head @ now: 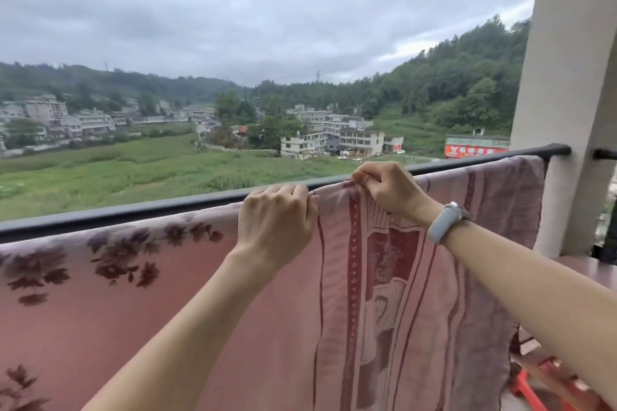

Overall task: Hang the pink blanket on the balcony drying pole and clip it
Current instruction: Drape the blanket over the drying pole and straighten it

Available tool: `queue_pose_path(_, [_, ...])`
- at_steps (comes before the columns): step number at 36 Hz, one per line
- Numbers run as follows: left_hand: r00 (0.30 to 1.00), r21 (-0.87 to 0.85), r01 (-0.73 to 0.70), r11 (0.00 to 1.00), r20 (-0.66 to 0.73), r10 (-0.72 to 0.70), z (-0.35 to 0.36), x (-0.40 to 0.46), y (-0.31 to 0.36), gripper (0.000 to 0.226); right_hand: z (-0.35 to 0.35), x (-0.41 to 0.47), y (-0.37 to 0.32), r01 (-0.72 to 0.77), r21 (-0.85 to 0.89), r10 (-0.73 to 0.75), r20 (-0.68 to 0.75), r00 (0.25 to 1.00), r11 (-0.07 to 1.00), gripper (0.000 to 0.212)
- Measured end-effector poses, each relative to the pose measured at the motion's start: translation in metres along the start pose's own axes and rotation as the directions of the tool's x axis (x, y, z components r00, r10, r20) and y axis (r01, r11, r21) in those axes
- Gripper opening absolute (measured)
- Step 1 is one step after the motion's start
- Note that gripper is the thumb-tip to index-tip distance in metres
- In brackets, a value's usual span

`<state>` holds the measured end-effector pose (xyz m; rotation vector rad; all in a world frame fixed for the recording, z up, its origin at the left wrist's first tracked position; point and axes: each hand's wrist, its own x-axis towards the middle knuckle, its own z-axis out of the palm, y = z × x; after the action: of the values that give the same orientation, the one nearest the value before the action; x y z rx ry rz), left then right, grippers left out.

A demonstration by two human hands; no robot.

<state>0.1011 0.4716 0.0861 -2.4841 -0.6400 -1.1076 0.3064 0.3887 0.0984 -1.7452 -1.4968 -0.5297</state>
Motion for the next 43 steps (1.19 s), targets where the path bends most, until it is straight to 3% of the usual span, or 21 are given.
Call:
queue_pose_path(5, [0.999,-0.050,-0.026,0.998,0.020,0.027,0.020,0.028,0.034,0.042,-0.015,0.016,0.021,-0.129,0.056,0.129,-0.005,0.992,0.990,0.040])
queue_pose_path(10, [0.990,-0.073,-0.132,0.989,0.040,0.135,0.044,0.056,0.078,0.039,-0.048,-0.013,0.089,-0.083,-0.238,0.055,-0.124,0.991,0.968,0.047])
queue_pose_path(15, [0.967,-0.108,-0.243,0.964,0.055,0.250,0.074,0.096,0.126,0.034,-0.087,-0.036,0.168,-0.148,-0.348,0.119,-0.102,0.988,0.926,0.053])
queue_pose_path(19, [0.959,-0.153,-0.262,0.953,0.072,0.275,0.098,0.122,0.163,0.033,-0.092,-0.013,0.186,-0.217,-0.234,0.211,-0.048,0.976,0.948,0.045])
queue_pose_path(23, [0.944,-0.175,-0.288,0.942,0.115,0.310,0.115,0.142,0.190,0.034,-0.099,0.018,0.207,-0.277,-0.143,0.288,0.062,0.955,0.950,0.051])
queue_pose_path(28, [0.952,-0.212,-0.209,0.955,0.182,0.248,0.123,0.162,0.215,0.037,-0.111,0.032,0.230,-0.200,-0.118,0.208,0.057,0.977,0.973,0.058])
queue_pose_path(31, [0.961,-0.213,-0.212,0.954,0.131,0.242,0.129,0.169,0.230,0.036,-0.126,0.029,0.251,-0.150,-0.219,0.153,-0.003,0.988,0.964,0.061])
queue_pose_path(35, [0.954,-0.191,-0.293,0.937,0.011,0.301,0.140,0.177,0.255,0.036,-0.149,0.003,0.298,-0.134,-0.215,0.131,-0.032,0.991,0.967,0.052])
queue_pose_path(38, [0.945,-0.120,-0.327,0.937,-0.037,0.325,0.153,0.183,0.279,0.035,-0.163,-0.023,0.328,-0.139,-0.074,0.142,0.037,0.989,0.987,0.040])
queue_pose_path(40, [0.956,-0.086,-0.293,0.952,-0.024,0.292,0.162,0.188,0.296,0.033,-0.170,-0.037,0.344,-0.134,0.093,0.127,0.077,0.989,0.987,0.035])
queue_pose_path(43, [0.976,-0.026,-0.216,0.976,-0.001,0.217,0.169,0.197,0.318,0.036,-0.176,-0.050,0.369,-0.093,0.206,0.063,0.145,0.987,0.974,0.034])
